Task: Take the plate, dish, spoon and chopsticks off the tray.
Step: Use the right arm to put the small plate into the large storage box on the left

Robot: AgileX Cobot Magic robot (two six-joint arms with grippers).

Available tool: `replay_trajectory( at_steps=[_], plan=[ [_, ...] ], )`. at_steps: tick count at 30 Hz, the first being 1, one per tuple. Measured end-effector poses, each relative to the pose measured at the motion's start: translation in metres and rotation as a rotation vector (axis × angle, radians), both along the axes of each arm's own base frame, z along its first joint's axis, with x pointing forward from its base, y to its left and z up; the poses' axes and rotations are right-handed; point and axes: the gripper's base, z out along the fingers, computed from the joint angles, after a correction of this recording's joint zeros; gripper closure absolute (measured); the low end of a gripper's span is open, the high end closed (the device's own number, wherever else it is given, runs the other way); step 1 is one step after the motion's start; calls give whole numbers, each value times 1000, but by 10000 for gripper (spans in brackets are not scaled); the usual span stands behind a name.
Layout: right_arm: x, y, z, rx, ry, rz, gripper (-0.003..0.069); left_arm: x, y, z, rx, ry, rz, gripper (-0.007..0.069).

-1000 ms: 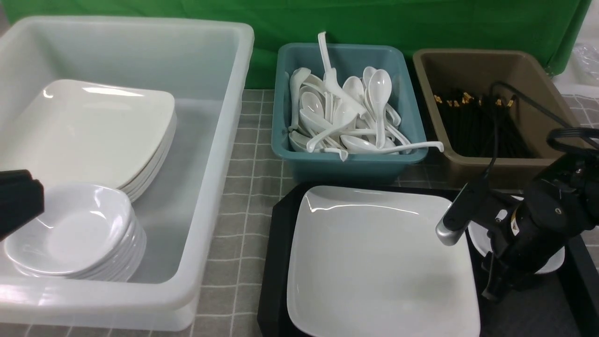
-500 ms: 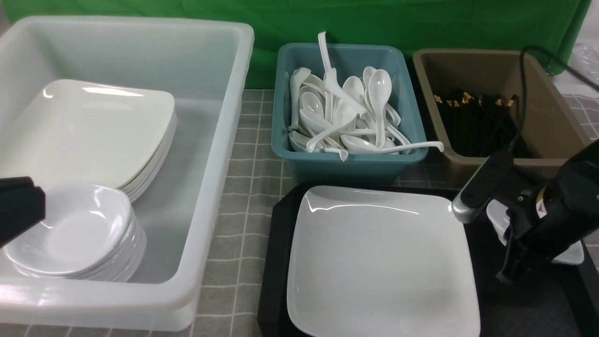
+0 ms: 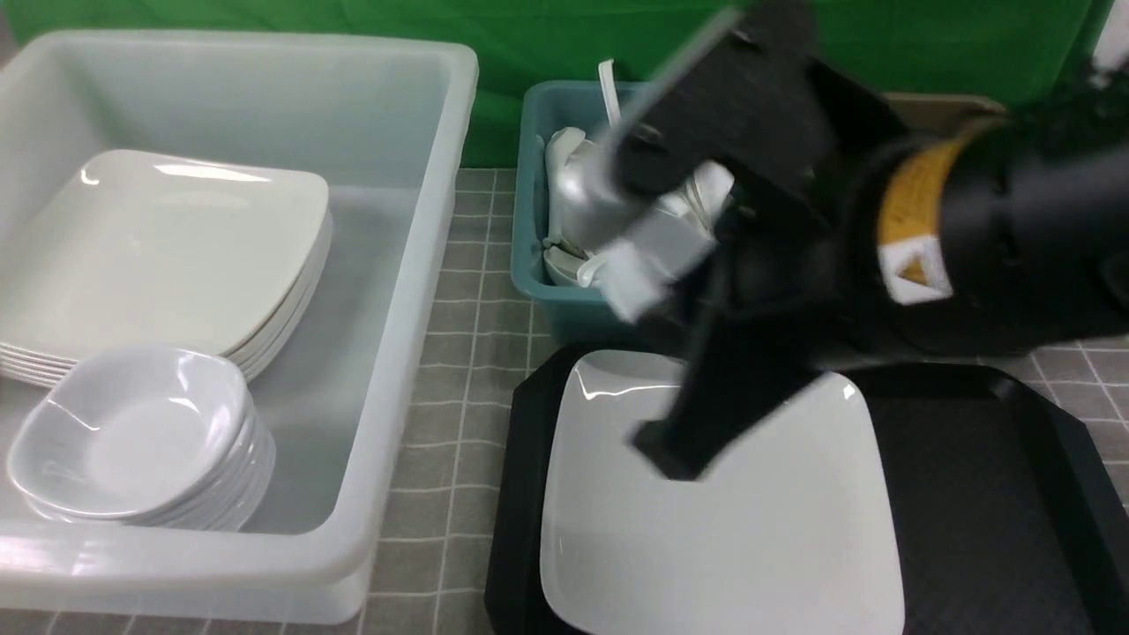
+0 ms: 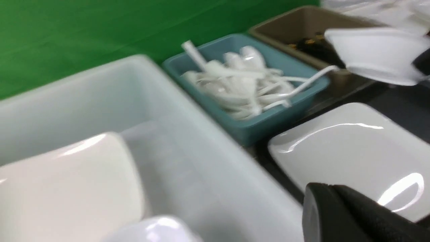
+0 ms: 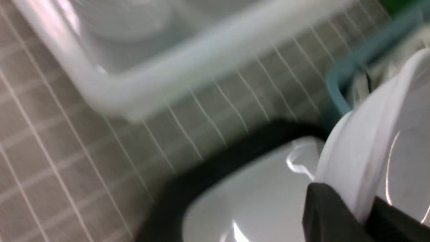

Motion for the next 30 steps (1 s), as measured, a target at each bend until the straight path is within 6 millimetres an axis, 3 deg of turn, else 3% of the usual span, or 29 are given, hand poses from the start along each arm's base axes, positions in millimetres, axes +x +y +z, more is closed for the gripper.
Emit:
replay_trajectory(
  at_steps=[4, 5, 6, 9, 10, 13, 16, 20, 22, 25, 30],
  plan=[
    [-2, 60, 7, 2, -68, 140, 601, -19, 24, -2, -4, -37, 94, 604],
    [0, 91, 1, -12, -98, 198, 601, -30, 34, -4, -24, -55, 119, 604],
    [2, 99, -1, -17, -106, 208, 601, -31, 35, -4, -26, -55, 122, 604],
    [11, 154, -26, -51, -144, 280, 601, -51, 49, -8, -95, -94, 135, 604],
    [12, 157, -27, -52, -147, 282, 601, -53, 51, -9, -100, -100, 136, 604],
    [27, 198, -61, -69, -154, 297, 601, -65, 58, -12, -142, -126, 132, 604],
    [36, 222, -90, -86, -163, 310, 595, -68, 60, -13, -152, -134, 120, 604],
    [40, 232, -113, -116, -161, 323, 538, -69, 57, -13, -138, -133, 95, 604],
    [40, 234, -120, -128, -155, 326, 433, -69, 56, -13, -147, -136, 78, 604],
    [40, 233, -122, -143, -148, 326, 281, -70, 54, -10, -155, -163, 58, 604],
    [33, 216, -110, -250, -80, 300, 158, -70, 50, -5, -188, -205, 17, 604]
  ],
)
